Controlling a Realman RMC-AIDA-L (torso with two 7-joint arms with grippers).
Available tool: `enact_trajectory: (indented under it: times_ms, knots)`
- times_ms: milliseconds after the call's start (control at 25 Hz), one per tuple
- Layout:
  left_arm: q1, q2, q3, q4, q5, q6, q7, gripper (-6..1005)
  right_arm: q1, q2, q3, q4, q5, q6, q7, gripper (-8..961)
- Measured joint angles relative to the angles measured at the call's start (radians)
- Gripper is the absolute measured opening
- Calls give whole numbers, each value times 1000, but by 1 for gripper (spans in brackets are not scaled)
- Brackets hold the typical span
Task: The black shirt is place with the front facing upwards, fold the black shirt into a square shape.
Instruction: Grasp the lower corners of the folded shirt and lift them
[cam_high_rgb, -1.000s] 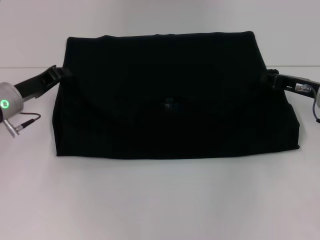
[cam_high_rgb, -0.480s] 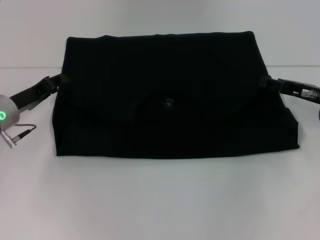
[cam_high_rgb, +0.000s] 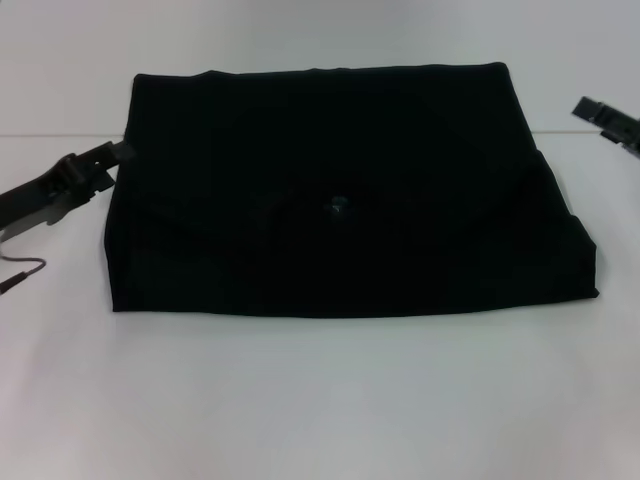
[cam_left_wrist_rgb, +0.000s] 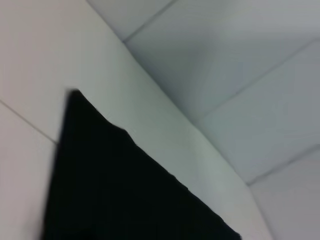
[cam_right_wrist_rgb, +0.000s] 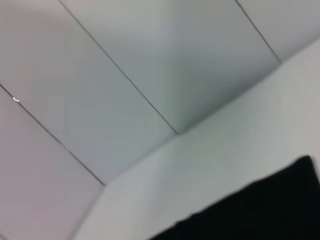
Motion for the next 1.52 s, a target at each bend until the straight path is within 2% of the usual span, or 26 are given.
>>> enact_trajectory:
  times_ms: [120, 240, 320, 400, 560, 640, 800, 960, 1120, 1320, 1520]
  knots:
    - [30, 40, 57, 0, 4, 99, -66, 675, -32, -10, -9, -8, 20, -98, -69, 815]
    - [62, 73, 123, 6, 5, 162, -138, 674, -52, -21, -42, -10, -22, -229, -248, 812]
    - [81, 84, 145, 16, 7, 176, -170, 680, -62, -16, -63, -12, -69, -316, -404, 811]
    - [97, 89, 153, 31, 21, 179, -194, 691, -70, 1, -73, -13, -110, -362, -524, 811]
    - [105, 86, 161, 51, 86, 180, -213, 713, -76, 55, -98, -12, -198, -395, -715, 811]
    - [100, 81, 168, 51, 113, 173, -204, 725, -74, 68, -122, 5, -225, -393, -773, 811]
    - [93, 70, 192, 51, 126, 155, -170, 747, -65, 69, -153, 56, -235, -385, -821, 811]
    - [88, 66, 227, 51, 126, 142, -154, 771, -63, 69, -154, 64, -235, -382, -819, 811]
    - [77, 51, 241, 52, 126, 99, -116, 801, -62, 71, -154, 65, -235, -381, -817, 812]
    - [67, 42, 248, 52, 125, 81, -90, 801, -59, 71, -155, 69, -235, -381, -817, 812]
    - [56, 28, 306, 52, 125, 59, -83, 802, -54, 71, -156, 81, -236, -370, -817, 812]
